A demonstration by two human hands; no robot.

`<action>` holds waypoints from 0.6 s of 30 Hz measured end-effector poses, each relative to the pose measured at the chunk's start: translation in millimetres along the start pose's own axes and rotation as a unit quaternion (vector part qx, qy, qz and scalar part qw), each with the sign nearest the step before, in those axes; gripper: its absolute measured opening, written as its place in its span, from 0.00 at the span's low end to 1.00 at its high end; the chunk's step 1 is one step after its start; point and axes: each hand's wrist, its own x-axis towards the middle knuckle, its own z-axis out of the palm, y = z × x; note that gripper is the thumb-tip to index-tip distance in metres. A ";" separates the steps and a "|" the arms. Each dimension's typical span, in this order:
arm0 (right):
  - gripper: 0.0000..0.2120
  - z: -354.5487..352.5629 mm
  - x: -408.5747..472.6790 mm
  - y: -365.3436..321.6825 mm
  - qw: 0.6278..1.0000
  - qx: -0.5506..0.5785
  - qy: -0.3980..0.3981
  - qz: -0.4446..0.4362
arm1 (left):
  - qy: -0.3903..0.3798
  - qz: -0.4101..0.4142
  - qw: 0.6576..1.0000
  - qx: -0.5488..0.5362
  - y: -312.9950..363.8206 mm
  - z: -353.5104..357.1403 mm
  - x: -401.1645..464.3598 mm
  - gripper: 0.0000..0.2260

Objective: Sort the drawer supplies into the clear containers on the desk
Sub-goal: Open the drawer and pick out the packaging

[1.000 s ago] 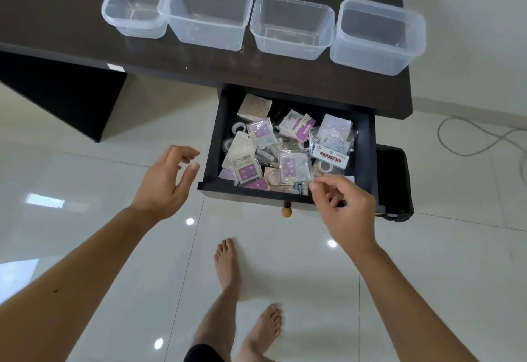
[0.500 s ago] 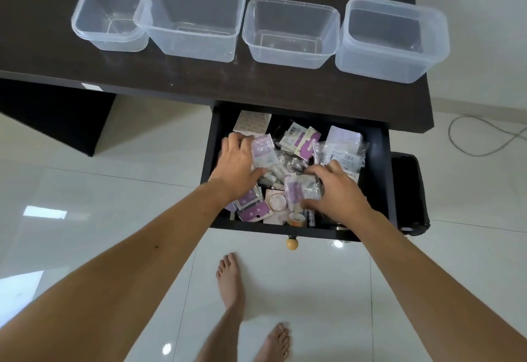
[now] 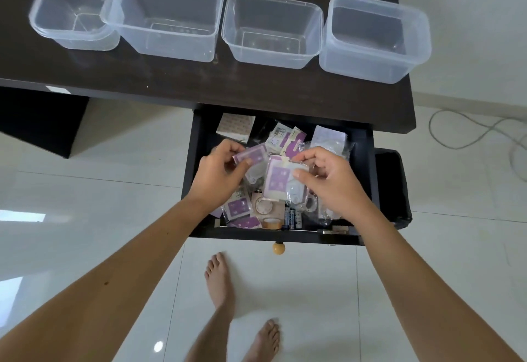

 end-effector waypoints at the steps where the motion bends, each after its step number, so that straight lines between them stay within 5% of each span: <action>1: 0.09 5.7 3.0 -1.9 1.000 0.000 0.006 -0.001 | -0.013 0.006 1.000 -0.012 0.8 -0.1 -2.0 0.04; 6: 0.11 41.7 14.1 -2.5 0.999 -0.003 0.046 0.010 | -0.103 -0.022 0.985 -0.136 -1.2 1.0 -10.3 0.09; 12: 0.10 39.0 30.8 7.2 0.983 -0.120 0.131 -0.046 | -0.081 -0.026 0.996 -0.032 -18.5 3.5 -6.2 0.13; 16: 0.22 37.8 52.4 17.0 0.953 -0.284 0.083 -0.060 | -0.062 -0.033 0.998 -0.003 -24.4 4.5 -1.9 0.21; 18: 0.19 38.1 55.0 23.1 0.947 -0.303 0.084 -0.065 | -0.070 -0.023 0.997 0.025 -25.5 5.5 -0.9 0.21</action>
